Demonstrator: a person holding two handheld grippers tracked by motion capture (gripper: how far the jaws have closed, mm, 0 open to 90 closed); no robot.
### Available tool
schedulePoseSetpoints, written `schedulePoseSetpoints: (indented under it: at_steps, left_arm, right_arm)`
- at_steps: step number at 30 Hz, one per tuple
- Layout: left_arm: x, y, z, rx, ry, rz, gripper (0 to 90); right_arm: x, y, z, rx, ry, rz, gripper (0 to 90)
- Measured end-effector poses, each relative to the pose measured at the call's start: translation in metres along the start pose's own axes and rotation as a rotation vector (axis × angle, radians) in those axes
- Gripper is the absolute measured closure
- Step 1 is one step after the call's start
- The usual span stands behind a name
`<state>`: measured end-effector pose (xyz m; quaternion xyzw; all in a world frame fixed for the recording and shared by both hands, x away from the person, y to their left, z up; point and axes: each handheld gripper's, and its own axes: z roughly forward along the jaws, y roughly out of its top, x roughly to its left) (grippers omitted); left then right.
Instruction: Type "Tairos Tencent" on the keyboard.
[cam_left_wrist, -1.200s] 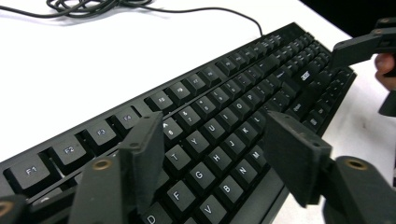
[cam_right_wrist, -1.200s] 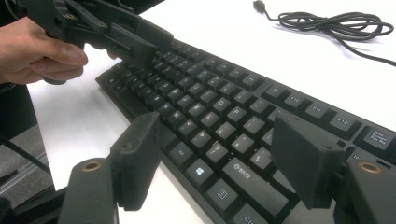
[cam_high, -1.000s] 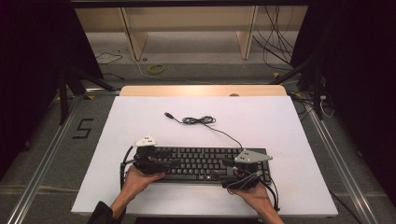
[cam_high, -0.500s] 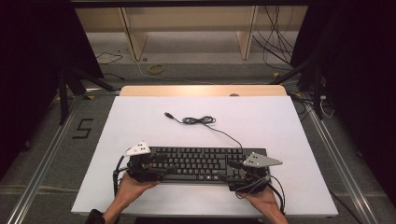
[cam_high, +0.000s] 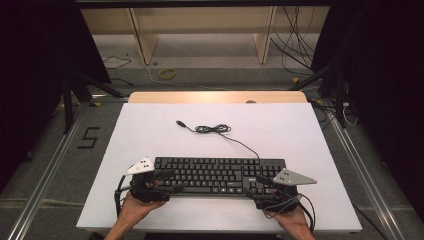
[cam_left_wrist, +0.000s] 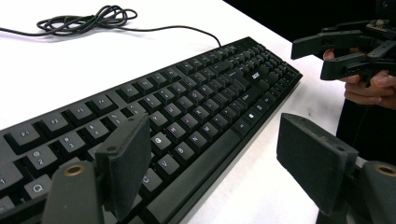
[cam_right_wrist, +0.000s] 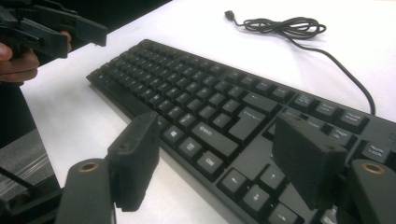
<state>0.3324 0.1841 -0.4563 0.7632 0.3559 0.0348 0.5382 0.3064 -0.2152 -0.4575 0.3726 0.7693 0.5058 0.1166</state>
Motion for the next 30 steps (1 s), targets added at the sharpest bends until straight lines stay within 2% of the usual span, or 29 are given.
schedulePoseSetpoints:
  at_steps: [7,30]
  left_arm:
    - [-0.0065,-0.0052,-0.0020,0.004,0.004,0.014,24.7]
    - [-0.0043,-0.0058,-0.0029,-0.005,0.018,0.016,24.1]
  right_arm:
    - [-0.0002,-0.0046,-0.0051,-0.001,-0.006,-0.001,31.3]
    - [-0.0012,-0.0061,-0.0056,0.001,-0.019,-0.006,30.8]
